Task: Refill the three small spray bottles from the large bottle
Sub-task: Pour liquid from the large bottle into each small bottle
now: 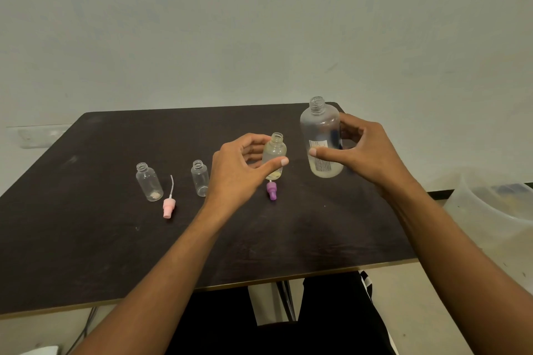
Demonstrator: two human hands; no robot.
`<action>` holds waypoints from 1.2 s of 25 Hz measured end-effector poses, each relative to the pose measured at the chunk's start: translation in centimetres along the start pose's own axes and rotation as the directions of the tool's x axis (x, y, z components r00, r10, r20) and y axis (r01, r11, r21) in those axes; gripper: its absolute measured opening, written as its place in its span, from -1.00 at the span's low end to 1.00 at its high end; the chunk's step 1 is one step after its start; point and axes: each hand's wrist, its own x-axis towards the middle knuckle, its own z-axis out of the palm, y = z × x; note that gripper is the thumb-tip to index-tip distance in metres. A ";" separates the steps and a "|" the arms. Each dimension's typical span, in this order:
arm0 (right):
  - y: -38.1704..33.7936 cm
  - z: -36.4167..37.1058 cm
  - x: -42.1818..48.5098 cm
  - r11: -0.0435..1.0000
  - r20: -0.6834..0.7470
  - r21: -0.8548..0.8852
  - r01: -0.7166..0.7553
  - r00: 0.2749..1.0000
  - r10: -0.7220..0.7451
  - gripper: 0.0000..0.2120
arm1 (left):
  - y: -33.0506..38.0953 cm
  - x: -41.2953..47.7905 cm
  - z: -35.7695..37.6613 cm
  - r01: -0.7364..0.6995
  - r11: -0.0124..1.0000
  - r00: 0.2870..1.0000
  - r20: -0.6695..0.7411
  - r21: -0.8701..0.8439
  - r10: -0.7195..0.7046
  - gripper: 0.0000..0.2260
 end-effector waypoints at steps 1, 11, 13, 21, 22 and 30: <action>0.0 0.1 -0.1 0.999 -0.001 0.034 -0.009 1.000 0.009 -0.43 | 0.0 -0.1 0.0 -0.002 1.000 1.000 -0.001 0.005 0.002 -0.64; 0.1 0.0 -0.7 0.990 -0.024 0.102 -0.097 0.995 0.100 -0.38 | -3.2 0.8 0.1 0.058 0.997 0.998 -0.044 0.053 -0.055 -0.67; 0.2 0.0 -0.8 0.989 -0.032 0.099 -0.109 0.993 0.113 -0.38 | -4.7 1.2 0.3 0.098 0.992 0.994 -0.054 0.076 -0.094 -0.66; 1.1 -0.3 -0.8 0.986 -0.037 0.115 -0.124 0.991 0.129 -0.37 | -7.9 2.6 1.1 0.181 0.966 0.983 -0.077 0.183 -0.170 -0.67; 1.2 -0.4 -0.8 0.985 -0.038 0.120 -0.126 0.991 0.132 -0.38 | -8.0 2.7 1.2 0.185 0.964 0.982 -0.076 0.189 -0.174 -0.67; 2.2 -0.6 -0.8 0.982 -0.046 0.147 -0.119 0.991 0.127 -0.39 | -8.1 2.7 1.5 0.212 0.953 0.977 -0.064 0.216 -0.203 -0.67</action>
